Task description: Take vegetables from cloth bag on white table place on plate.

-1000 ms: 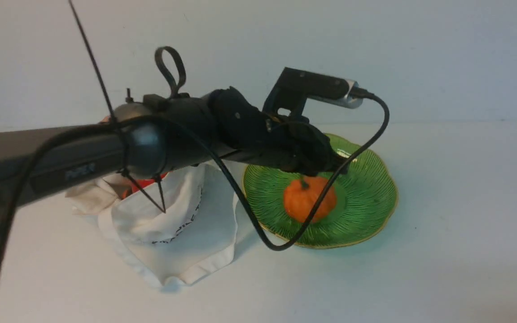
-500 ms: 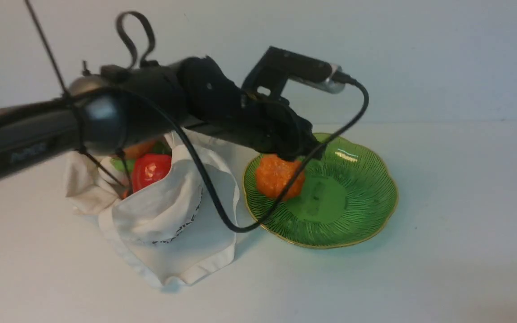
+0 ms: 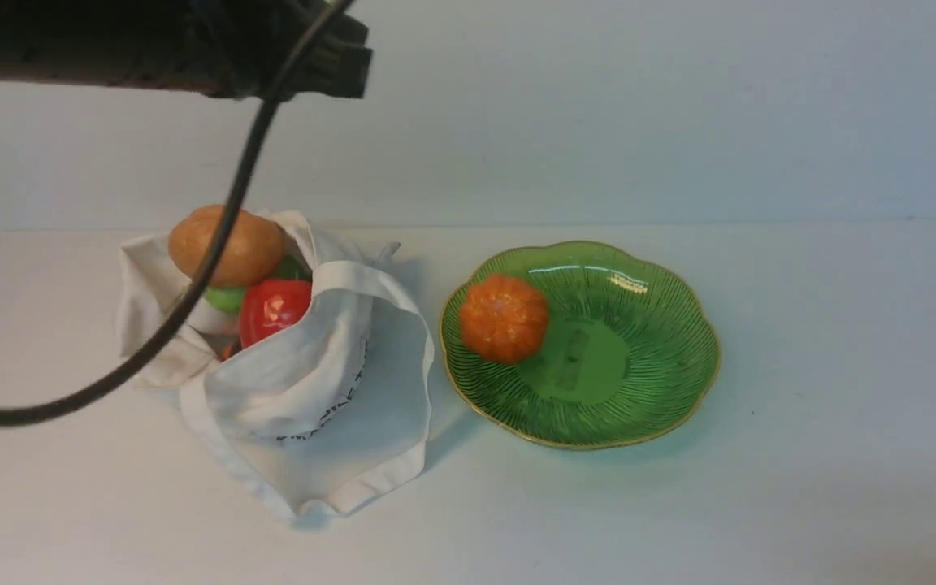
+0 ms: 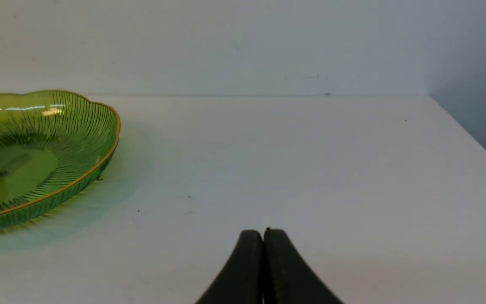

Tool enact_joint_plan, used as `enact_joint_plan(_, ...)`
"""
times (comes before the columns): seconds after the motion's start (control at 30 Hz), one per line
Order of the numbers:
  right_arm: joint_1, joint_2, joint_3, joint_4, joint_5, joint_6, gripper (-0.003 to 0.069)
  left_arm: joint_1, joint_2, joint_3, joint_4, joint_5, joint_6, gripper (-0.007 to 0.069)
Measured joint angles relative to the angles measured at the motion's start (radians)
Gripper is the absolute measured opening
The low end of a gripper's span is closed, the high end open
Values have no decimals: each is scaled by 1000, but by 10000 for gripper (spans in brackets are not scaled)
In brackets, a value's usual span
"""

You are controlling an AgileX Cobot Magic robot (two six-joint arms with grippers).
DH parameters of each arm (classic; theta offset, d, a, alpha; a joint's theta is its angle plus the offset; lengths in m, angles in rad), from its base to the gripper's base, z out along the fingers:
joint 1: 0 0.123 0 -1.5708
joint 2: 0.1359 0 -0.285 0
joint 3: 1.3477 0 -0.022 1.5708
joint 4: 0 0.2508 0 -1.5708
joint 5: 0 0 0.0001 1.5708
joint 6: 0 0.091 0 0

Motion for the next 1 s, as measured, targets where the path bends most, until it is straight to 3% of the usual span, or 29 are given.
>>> enact_joint_plan(0.17,0,0,0,0,0,0,-10,48,-173,203,0,-47,-20,-5)
enact_joint_plan(0.57,0,0,0,0,0,0,-10,52,-567,624,-63,-234,-80,-5)
enact_joint_plan(1.0,0,0,0,0,0,0,-10,53,-672,685,-108,-230,-76,-5)
